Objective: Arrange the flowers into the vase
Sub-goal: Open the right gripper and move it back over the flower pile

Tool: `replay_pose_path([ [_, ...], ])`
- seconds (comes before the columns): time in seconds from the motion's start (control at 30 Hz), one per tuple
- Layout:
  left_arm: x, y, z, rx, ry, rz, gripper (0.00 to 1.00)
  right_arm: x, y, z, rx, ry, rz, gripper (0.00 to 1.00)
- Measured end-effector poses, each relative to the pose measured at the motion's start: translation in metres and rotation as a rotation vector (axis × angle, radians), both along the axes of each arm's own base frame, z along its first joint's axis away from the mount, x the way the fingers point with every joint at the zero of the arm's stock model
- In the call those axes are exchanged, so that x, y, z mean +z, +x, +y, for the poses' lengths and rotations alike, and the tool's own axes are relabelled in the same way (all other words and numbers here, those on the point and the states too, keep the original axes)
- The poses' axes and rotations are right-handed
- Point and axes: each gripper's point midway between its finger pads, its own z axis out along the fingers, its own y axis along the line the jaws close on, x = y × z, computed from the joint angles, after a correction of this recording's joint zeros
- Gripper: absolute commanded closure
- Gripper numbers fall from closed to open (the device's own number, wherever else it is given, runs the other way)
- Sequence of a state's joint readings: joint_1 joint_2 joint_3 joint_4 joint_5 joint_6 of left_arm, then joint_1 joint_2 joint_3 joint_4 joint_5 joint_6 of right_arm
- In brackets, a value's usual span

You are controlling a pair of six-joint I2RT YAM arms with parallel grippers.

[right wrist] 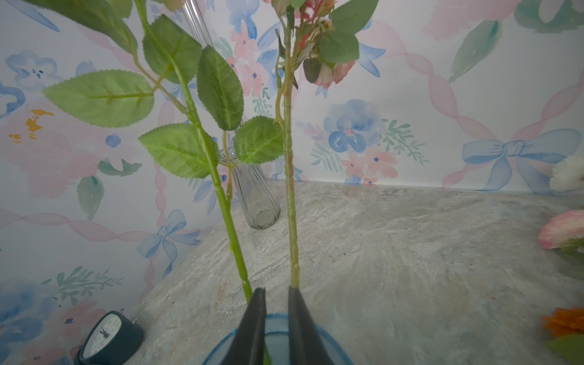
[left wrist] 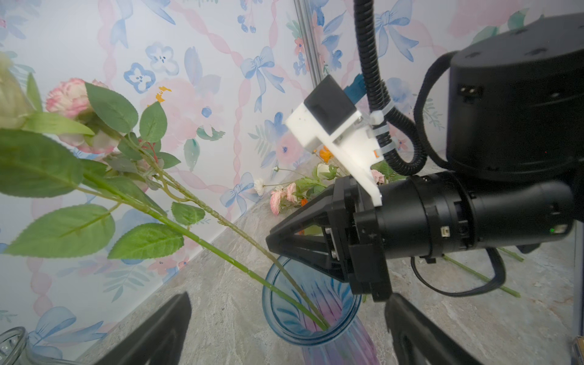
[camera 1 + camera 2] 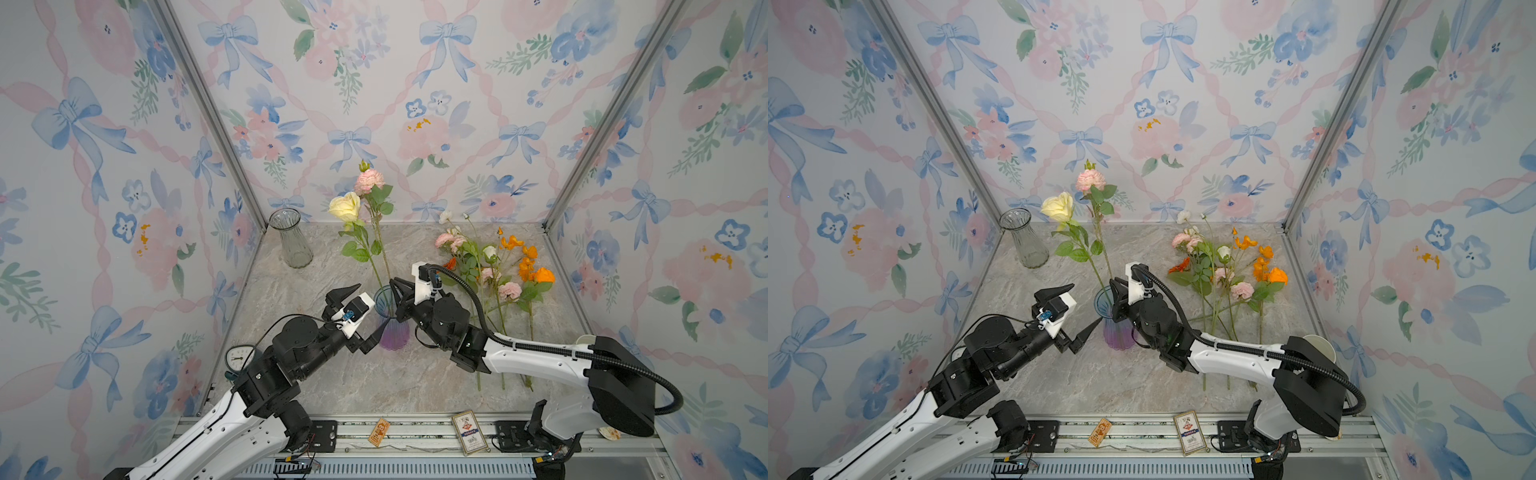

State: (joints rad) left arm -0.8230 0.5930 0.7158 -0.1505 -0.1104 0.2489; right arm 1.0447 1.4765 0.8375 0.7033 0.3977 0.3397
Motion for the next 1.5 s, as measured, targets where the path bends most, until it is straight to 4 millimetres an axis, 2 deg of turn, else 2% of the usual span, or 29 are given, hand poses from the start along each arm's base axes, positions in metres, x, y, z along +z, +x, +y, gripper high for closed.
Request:
replay_pose_path([
  [0.07,0.000,0.000,0.000,0.001,0.000,0.000,0.02,-0.002,-0.002,-0.001,0.003,-0.006,0.002,0.78],
  [0.23,-0.001,0.001,0.000,0.000,0.002,0.002,0.02,-0.005,-0.007,-0.004,0.009,-0.019,-0.002,0.49],
  [0.4,-0.008,0.006,-0.005,0.002,0.022,0.021,0.02,0.006,-0.011,-0.012,0.001,-0.028,-0.031,0.37],
  [0.6,-0.010,0.006,-0.006,-0.008,0.024,0.025,0.02,0.032,-0.019,-0.036,-0.031,-0.058,-0.068,0.19],
  [0.77,-0.013,0.006,-0.010,-0.022,0.031,0.034,0.02,0.037,-0.026,-0.064,-0.065,-0.146,-0.049,0.15],
  [0.9,-0.014,0.003,-0.022,-0.077,0.026,0.039,0.02,0.033,-0.019,-0.108,-0.153,-0.222,0.006,0.16],
  [1.0,-0.017,0.004,-0.039,-0.136,0.043,0.066,0.02,0.027,-0.004,-0.169,-0.294,-0.238,0.069,0.17],
  [1.13,-0.005,0.008,-0.080,-0.217,0.071,0.088,0.02,0.008,0.005,-0.253,-0.496,-0.245,0.176,0.21],
  [1.23,0.010,0.006,-0.118,-0.276,0.091,0.077,0.02,-0.018,0.007,-0.297,-0.593,-0.268,0.285,0.29],
  [1.37,0.017,0.013,-0.162,-0.324,0.106,0.082,0.02,-0.061,0.014,-0.331,-0.631,-0.298,0.471,0.43],
  [1.43,0.004,0.019,-0.175,-0.335,0.130,0.105,0.02,-0.087,0.017,-0.340,-0.626,-0.319,0.580,0.51],
  [1.5,-0.015,0.019,-0.181,-0.348,0.160,0.136,0.02,-0.114,0.020,-0.342,-0.606,-0.348,0.676,0.55],
])
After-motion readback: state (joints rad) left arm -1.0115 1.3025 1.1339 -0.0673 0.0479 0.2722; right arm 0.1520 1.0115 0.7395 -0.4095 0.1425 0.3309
